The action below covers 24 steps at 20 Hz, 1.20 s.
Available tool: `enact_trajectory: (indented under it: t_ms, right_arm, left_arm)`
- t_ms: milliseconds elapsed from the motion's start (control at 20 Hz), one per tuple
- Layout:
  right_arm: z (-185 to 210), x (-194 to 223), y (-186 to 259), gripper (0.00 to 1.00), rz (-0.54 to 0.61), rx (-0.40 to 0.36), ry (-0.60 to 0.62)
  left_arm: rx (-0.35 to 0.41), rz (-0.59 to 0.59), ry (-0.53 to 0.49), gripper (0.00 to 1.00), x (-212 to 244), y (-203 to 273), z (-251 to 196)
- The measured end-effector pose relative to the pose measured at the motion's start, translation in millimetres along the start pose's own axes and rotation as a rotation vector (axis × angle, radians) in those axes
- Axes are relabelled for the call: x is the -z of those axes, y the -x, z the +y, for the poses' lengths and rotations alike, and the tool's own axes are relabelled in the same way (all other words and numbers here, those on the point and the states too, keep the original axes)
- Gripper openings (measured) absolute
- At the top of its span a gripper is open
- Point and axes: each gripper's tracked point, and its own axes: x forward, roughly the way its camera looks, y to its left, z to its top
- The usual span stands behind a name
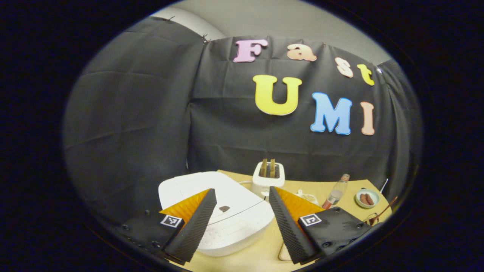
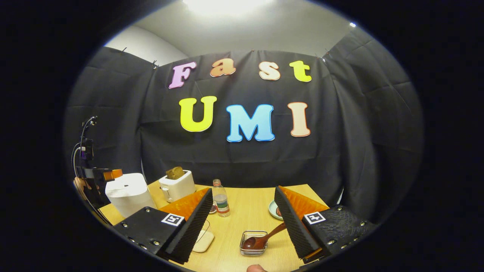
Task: Close the left gripper, press the button to open the rice cooker; take a wooden spoon from the chopstick holder with the right hand, scoop a spoonful of rice and pour it into the rice cooker, then put the wooden spoon back into the chopstick holder.
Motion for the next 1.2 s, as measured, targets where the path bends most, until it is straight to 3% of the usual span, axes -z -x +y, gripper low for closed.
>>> enact_trajectory:
  t_ms: [250, 500, 800, 1200]
  right_arm:
    - [16.6, -23.3, 3.5, 0.99, -0.057, 0.000, -0.001]
    - [30.4, -41.5, 12.6, 0.99, -0.148, 0.006, 0.061]
    - [48.8, -44.2, 11.0, 0.99, -0.161, -0.020, 0.038]
    - [62.3, -41.9, 9.1, 0.99, -0.150, -0.056, 0.020]
  left_arm:
    - [0.068, -0.166, -0.062, 0.99, -59.7, 55.5, -30.7]
    - [0.128, -0.229, -0.085, 0.99, -68.0, 99.1, -49.9]
    - [0.108, -0.279, -0.049, 0.97, -74.9, 127.2, -41.9]
    - [0.098, -0.334, -0.094, 0.96, -92.5, 145.5, -40.8]
